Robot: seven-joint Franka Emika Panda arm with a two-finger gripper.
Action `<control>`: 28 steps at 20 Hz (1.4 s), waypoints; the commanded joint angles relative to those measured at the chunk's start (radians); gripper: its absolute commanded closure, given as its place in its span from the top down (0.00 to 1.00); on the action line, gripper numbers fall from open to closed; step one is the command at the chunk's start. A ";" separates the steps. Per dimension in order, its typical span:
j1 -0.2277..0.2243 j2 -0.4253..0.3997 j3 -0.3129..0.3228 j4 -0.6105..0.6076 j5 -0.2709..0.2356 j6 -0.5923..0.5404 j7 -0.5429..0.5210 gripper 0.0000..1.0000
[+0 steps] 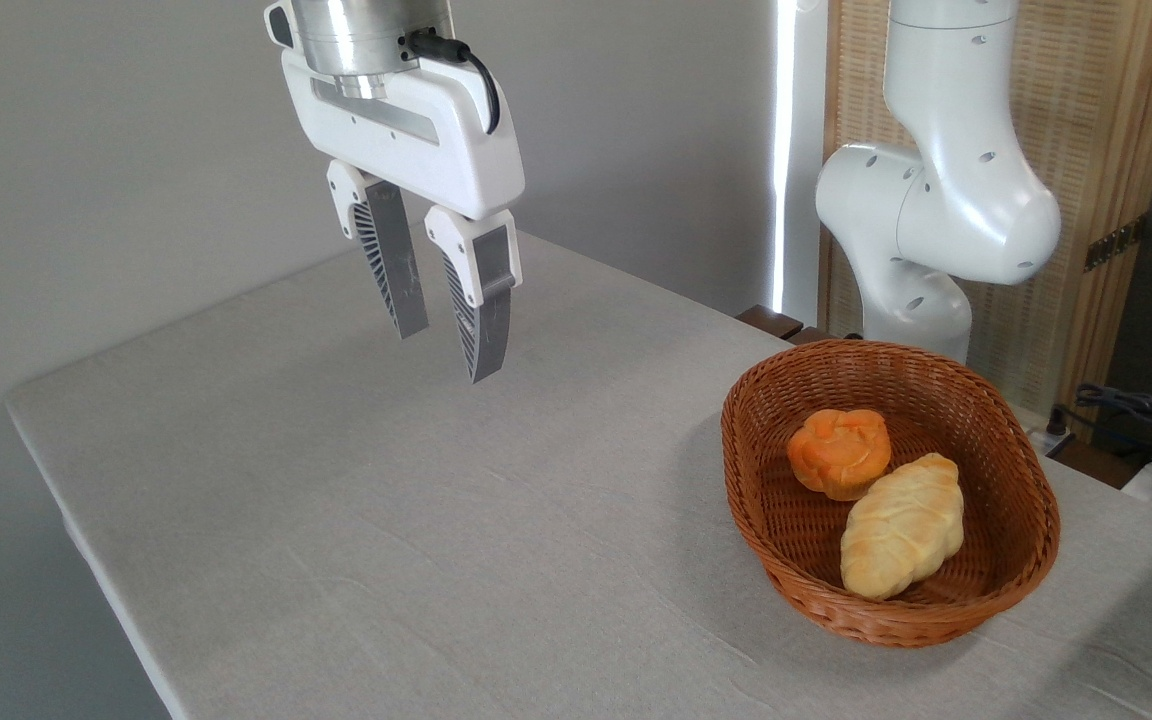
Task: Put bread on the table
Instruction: 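Move the open gripper over the basket toward the orange bread roll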
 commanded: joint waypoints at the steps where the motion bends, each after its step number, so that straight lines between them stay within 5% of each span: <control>1: -0.001 -0.005 0.006 0.002 0.003 -0.005 0.016 1.00; 11: -0.002 -0.030 0.006 -0.028 0.003 -0.005 0.034 1.00; 20: -0.001 -0.332 0.073 -0.422 0.006 -0.004 0.105 1.00; 24: -0.002 -0.455 0.165 -0.567 0.006 -0.002 0.325 1.00; 28: -0.033 -0.569 0.245 -0.709 0.041 0.017 0.425 1.00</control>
